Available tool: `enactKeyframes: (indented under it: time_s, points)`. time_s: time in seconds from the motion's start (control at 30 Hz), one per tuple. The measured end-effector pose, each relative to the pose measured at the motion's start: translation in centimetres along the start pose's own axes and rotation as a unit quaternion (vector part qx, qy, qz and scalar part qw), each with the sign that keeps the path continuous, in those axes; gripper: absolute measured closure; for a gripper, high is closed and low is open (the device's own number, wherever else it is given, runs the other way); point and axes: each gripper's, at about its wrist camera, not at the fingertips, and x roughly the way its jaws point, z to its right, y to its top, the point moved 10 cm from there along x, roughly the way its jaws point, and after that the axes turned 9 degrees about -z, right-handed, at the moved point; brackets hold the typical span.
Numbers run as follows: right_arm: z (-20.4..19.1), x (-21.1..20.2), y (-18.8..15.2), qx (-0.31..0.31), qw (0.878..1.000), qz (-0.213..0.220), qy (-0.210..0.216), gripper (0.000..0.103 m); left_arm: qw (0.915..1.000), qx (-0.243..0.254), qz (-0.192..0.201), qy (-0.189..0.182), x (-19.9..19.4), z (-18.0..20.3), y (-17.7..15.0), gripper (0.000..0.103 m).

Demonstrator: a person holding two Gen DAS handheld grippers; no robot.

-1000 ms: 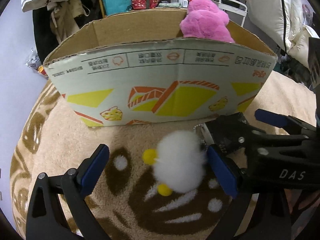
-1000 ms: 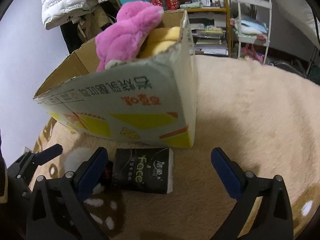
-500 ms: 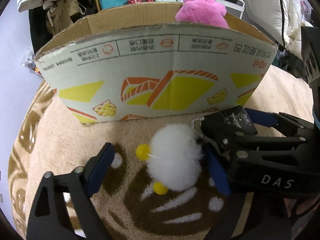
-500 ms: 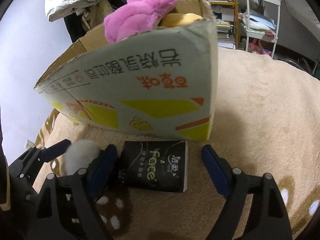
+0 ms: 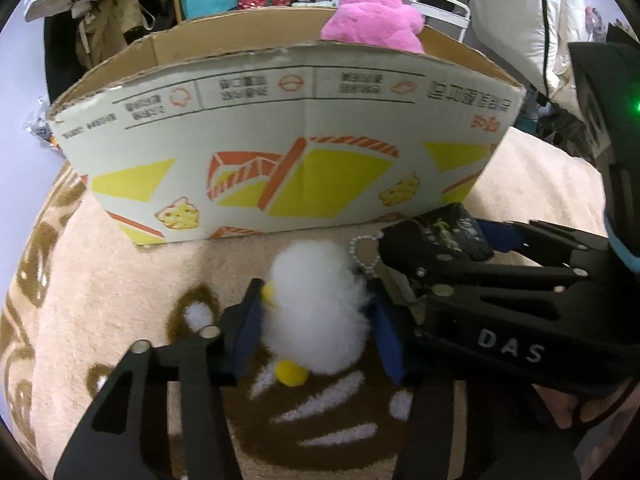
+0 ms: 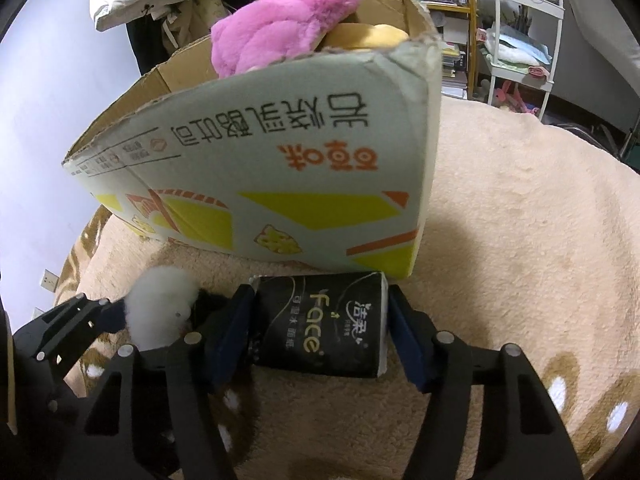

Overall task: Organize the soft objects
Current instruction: 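Grasp the white fluffy plush with the left tool while the right tool grasps the black Face tissue pack, then lift the white plush and black tissue pack and carry both over the box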

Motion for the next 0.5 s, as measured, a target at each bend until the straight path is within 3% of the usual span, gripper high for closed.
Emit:
enactKeyframes:
  time_s: [0.2,0.5]
  points:
    - [0.2,-0.2,-0.1,-0.010,1.000,0.005,-0.008,0.037,1.0000,-0.005,-0.003,-0.001,-0.4,0.7,-0.9,0.061]
    - [0.1,-2.9,-0.2,-0.013,0.999,0.033,-0.012,0.038,0.9988,-0.029,0.017,0.034,-2.6,-0.5,-1.3,0.062]
